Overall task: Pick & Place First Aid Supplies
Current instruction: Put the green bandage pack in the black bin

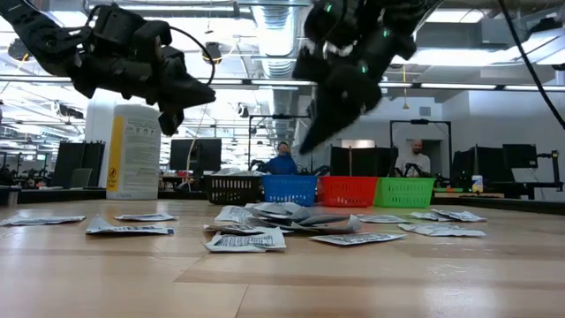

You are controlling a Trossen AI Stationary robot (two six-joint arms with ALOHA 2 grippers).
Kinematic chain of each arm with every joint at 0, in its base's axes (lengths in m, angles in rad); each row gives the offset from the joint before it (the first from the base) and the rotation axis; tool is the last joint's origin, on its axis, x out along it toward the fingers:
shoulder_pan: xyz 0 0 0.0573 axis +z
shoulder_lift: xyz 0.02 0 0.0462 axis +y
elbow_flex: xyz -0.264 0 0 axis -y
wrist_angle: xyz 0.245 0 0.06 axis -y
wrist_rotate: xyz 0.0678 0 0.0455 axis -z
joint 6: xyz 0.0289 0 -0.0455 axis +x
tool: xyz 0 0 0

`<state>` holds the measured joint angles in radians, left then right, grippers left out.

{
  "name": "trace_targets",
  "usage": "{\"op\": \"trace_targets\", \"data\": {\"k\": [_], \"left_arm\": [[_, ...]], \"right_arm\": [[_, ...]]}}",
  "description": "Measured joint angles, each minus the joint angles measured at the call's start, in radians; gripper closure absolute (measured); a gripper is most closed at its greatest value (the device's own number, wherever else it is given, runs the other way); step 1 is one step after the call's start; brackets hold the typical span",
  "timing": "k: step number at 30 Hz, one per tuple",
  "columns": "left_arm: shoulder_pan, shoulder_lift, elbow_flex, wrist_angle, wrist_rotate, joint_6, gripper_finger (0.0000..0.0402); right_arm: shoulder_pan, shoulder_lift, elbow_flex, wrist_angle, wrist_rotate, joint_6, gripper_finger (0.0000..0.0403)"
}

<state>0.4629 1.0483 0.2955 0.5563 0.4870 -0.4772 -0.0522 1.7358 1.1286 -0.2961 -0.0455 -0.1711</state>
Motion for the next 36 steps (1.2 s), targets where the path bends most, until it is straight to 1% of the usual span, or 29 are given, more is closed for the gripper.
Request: {"op": "trace_targets", "data": {"k": [4,7,10,16,19,24,26,29,32,36], "left_arm": [[0.000,0.000,0.000,0.105,-0.024,-0.074,0.0358],[0.000,0.000,0.000,0.197,-0.021,-0.078,0.0358],[0.000,0.000,0.000,0.250,-0.018,-0.078,0.0351],[0.000,0.000,0.000,0.255,-0.019,-0.106,0.0307],[0.000,0.000,0.000,0.257,-0.044,-0.114,0.0279],[0.001,0.009,0.000,0.255,-0.193,-0.272,0.0234],[0.001,0.020,0.000,0.258,-0.214,-0.316,0.0221],[0.000,0.035,0.000,0.257,-0.214,-0.347,0.0209],[0.000,0.048,0.009,0.260,-0.215,-0.364,0.0203],[-0.003,0.073,0.052,0.266,-0.209,-0.366,0.0201]], "right_arm": [[-0.025,-0.063,0.023,0.092,0.048,0.000,0.0402],[-0.047,-0.073,0.051,0.165,0.055,-0.002,0.0403],[-0.066,-0.073,0.097,0.170,0.058,-0.015,0.0403],[-0.081,-0.059,0.149,0.169,0.057,-0.060,0.0403],[-0.086,-0.060,0.151,0.172,0.076,-0.067,0.0403],[-0.097,-0.059,0.151,0.173,0.080,-0.067,0.0403],[-0.101,-0.059,0.151,0.170,0.093,-0.067,0.0403],[-0.101,-0.059,0.151,0.170,0.127,-0.067,0.0403],[-0.109,-0.059,0.151,0.170,0.129,-0.066,0.0403],[-0.114,-0.059,0.151,0.170,0.133,-0.064,0.0403]]}}
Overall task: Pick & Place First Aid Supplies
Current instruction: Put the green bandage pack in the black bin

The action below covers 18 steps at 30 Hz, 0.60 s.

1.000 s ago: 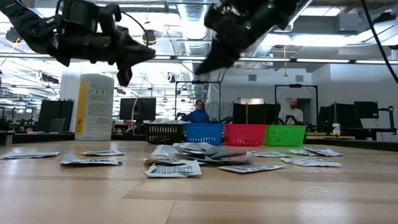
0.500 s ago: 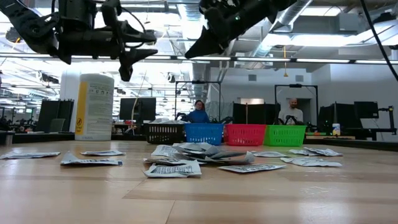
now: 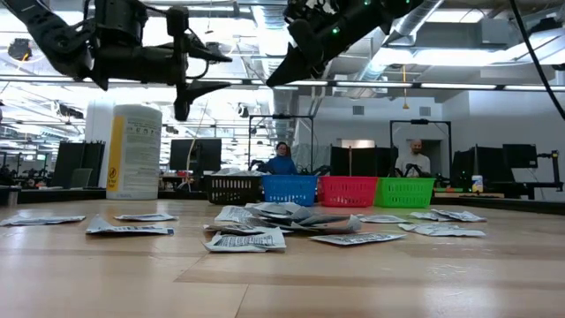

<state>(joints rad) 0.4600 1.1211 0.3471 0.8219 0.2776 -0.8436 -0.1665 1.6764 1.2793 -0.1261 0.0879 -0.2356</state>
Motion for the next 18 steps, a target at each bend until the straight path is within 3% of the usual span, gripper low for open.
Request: {"op": "trace_targets", "data": {"k": [18], "left_arm": [[-0.063,0.139,0.098,0.008,0.003,0.000,0.0202]], "right_arm": [[0.004,-0.001,0.000,-0.036,0.000,0.000,0.0403]]}}
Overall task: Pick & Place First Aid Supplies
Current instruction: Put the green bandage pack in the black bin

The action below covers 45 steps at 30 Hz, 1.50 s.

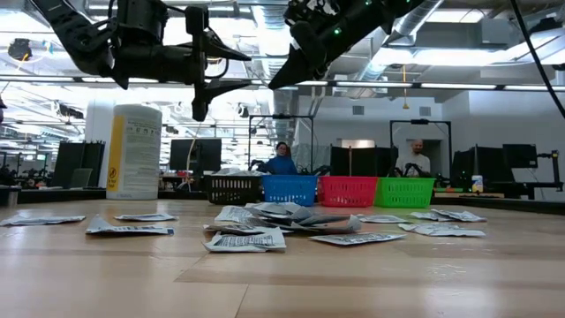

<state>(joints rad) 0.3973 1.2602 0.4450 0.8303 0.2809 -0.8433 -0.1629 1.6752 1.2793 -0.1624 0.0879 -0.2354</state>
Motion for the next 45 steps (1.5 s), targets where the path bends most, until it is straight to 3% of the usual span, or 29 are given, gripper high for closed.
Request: {"op": "trace_targets", "data": {"k": [20,24,33,40,45], "left_arm": [[0.003,0.076,0.000,0.010,-0.019,-0.028,0.0206],[0.003,0.071,0.000,0.021,-0.019,-0.010,0.0240],[0.003,0.071,0.000,0.033,0.050,0.076,0.0385],[0.003,0.071,0.000,0.032,0.057,0.083,0.0394],[0.003,0.071,0.000,0.036,0.057,0.106,0.0394]], "right_arm": [[0.005,0.000,0.000,-0.002,0.000,-0.003,0.0403],[0.006,0.000,0.000,-0.001,-0.002,-0.002,0.0403],[0.007,0.000,0.000,0.028,-0.005,0.000,0.0403],[0.020,0.000,0.000,0.054,-0.058,0.000,0.0401],[0.025,0.000,0.000,0.054,-0.065,0.027,0.0367]]}}
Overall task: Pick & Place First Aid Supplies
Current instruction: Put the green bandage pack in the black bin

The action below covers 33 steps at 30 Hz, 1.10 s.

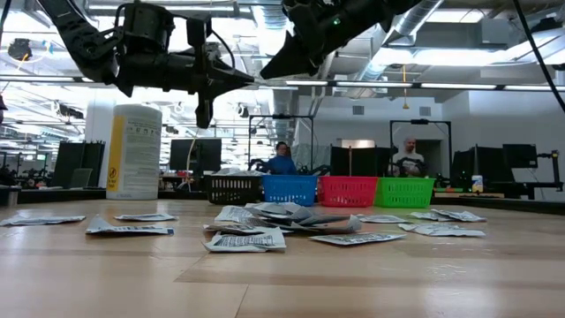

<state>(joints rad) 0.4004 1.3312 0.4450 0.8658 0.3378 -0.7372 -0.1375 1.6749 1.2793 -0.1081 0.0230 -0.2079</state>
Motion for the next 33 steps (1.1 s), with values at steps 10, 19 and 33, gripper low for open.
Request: {"op": "trace_targets", "data": {"k": [10,19,33], "left_arm": [[0.032,0.000,0.000,0.007,0.000,0.027,0.0394],[0.077,0.000,0.000,0.005,-0.085,0.149,0.0394],[0.245,0.026,-0.001,-0.192,-0.256,0.264,0.0394]], "right_arm": [[0.000,0.000,0.000,-0.002,0.004,0.043,0.0264],[-0.002,0.000,0.000,-0.024,0.004,0.157,0.0239],[-0.016,0.000,0.000,-0.122,0.003,0.306,0.0263]]}}
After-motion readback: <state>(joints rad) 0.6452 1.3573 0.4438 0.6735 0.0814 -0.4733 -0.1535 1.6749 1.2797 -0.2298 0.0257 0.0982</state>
